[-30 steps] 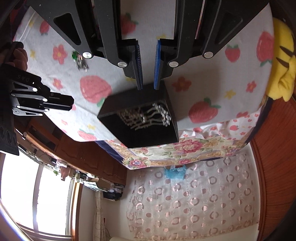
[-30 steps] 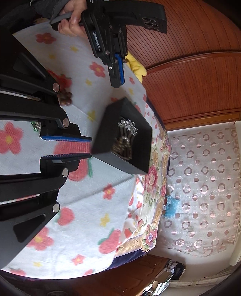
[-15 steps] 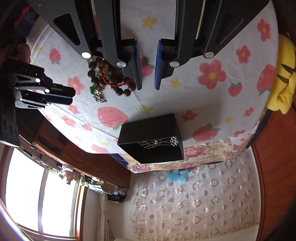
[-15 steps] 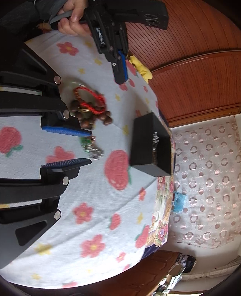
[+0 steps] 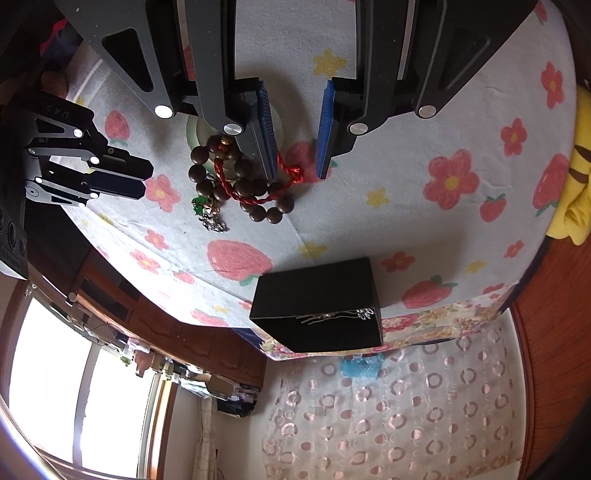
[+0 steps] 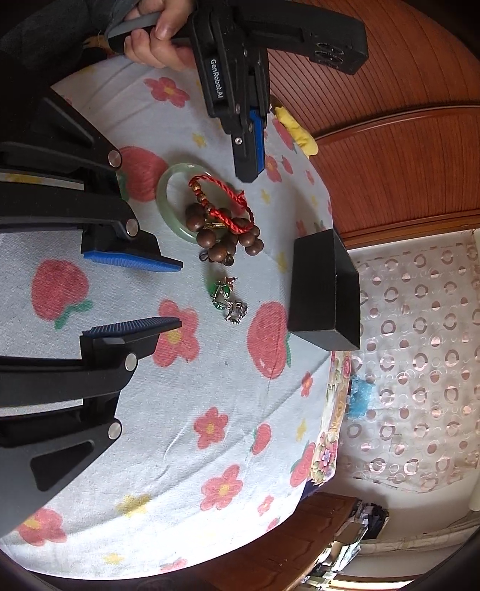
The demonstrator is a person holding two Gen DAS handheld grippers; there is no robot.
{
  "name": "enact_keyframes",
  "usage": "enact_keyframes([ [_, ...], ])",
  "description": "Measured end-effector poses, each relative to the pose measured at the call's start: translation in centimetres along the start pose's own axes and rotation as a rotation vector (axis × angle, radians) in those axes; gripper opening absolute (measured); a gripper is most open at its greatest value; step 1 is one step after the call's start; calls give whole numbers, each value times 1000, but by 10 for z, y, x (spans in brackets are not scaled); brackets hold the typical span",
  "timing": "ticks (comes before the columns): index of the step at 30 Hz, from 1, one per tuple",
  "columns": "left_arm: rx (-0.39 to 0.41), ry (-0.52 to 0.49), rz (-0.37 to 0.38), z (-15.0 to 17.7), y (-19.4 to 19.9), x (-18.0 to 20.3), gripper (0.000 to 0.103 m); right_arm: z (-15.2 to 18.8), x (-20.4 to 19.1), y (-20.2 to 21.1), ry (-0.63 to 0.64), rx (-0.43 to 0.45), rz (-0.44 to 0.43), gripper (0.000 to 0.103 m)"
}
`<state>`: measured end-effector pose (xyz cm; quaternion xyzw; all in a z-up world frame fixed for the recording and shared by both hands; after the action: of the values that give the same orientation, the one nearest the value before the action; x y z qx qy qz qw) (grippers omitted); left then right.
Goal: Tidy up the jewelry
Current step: 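Move both tools down to the jewelry beside the jade bangle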
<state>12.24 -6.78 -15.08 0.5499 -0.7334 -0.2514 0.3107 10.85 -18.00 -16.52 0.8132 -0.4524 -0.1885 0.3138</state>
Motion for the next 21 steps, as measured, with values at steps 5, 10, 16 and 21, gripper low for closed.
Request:
enact_keyframes([
  [5,-17,-18,-4,-1,-8,7,20,1,-3,-1,19,-5,2,27],
  [10,-51,-11,4,-1,-16,9,20,2,-4,-1,22,-3,5,27],
  [16,-84,11,7,9,-22,6,18,2,-5,-1,22,-4,2,27],
  [21,-64,0,23,10,-17,9,7,2,-4,-1,21,-4,3,27],
])
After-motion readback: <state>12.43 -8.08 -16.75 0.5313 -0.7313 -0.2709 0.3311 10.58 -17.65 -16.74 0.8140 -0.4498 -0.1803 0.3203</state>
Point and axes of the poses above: each gripper's, at about its wrist camera, not at the fingertips, and y roughly against the way its jaws point, x to its right, z to its underside, the point moved 10 cm from there along -y, roughly the way its jaws point, and after that the axes turned 7 degrees about y, right-handed, at the moved point
